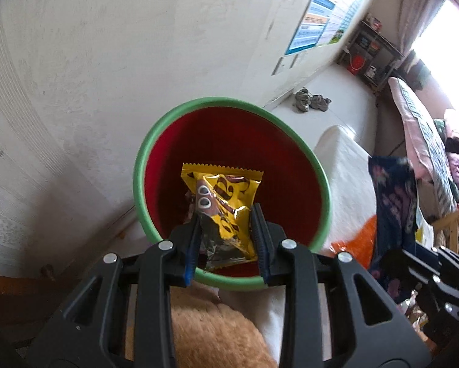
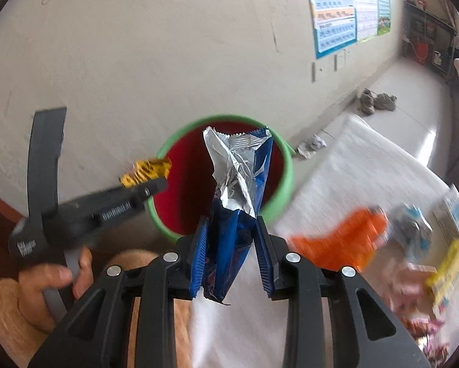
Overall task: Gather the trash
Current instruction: 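Carry both wrappers over the bucket and open both grippers to drop them, then grasp the crumpled brown paper with the right gripper while the left moves to the pink wrapper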
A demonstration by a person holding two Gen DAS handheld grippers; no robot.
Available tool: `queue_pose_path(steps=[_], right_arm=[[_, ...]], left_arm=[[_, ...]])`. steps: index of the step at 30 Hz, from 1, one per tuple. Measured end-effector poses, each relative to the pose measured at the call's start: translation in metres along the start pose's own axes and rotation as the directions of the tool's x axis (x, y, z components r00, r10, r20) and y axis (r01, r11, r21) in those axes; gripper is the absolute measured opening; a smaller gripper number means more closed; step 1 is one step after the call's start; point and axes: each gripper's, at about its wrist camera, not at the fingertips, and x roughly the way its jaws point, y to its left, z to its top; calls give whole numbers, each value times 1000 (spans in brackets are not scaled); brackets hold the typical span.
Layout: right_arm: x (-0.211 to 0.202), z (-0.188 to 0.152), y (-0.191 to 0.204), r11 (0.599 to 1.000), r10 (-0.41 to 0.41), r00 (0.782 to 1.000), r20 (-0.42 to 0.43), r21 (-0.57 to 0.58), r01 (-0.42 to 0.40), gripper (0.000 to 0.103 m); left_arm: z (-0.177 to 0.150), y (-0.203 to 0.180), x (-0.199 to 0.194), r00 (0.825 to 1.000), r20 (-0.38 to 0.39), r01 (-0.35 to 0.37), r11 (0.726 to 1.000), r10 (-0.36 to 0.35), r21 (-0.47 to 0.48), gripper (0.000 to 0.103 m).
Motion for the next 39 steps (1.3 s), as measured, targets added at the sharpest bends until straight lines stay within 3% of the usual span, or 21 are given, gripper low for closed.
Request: queue_pose_path(steps=[6, 7, 10, 15, 23, 29, 32, 34, 38, 39], right_arm=[[25, 19, 11, 1000, 5, 1000, -17, -23, -5, 34], [26, 20, 13, 1000, 1, 1000, -8, -29, -2, 36], [29, 22, 16, 1000, 2, 1000, 5, -24, -2, 54], [21, 15, 11, 1000, 21, 1000, 17, -3, -21, 55], [-20, 3, -10, 998, 23, 998, 58, 62, -27, 60], [-77, -27, -60, 985, -62, 992, 109, 170, 43, 68], [-103, -65, -93, 963, -162, 982, 95, 234, 136, 70], [-116, -97, -121, 928, -255, 966, 45, 293, 232, 70], [-146, -163, -175, 821, -388, 920, -51, 436, 370, 70], [-154, -183, -189, 779, -422, 903, -85, 477, 409, 70]], left_arm=[[3, 11, 5, 1000, -8, -12, 1000, 12, -25, 30], [3, 13, 6, 1000, -8, -14, 1000, 14, -27, 32], [3, 15, 6, 1000, -11, -7, 999, 7, -37, 52], [2, 15, 2, 1000, -3, -9, 999, 9, -33, 54], [-4, 7, -4, 1000, 0, 6, 1000, -6, -23, 55], [-9, -6, -14, 1000, 15, 23, 1000, -23, 2, 57], [-16, -15, -15, 999, 5, 37, 999, -38, 21, 58], [-23, -23, -12, 999, -12, 46, 998, -46, 43, 58], [-38, -43, -3, 997, -54, 64, 994, -60, 86, 58], [-41, -48, -2, 996, -62, 69, 993, -63, 94, 58]])
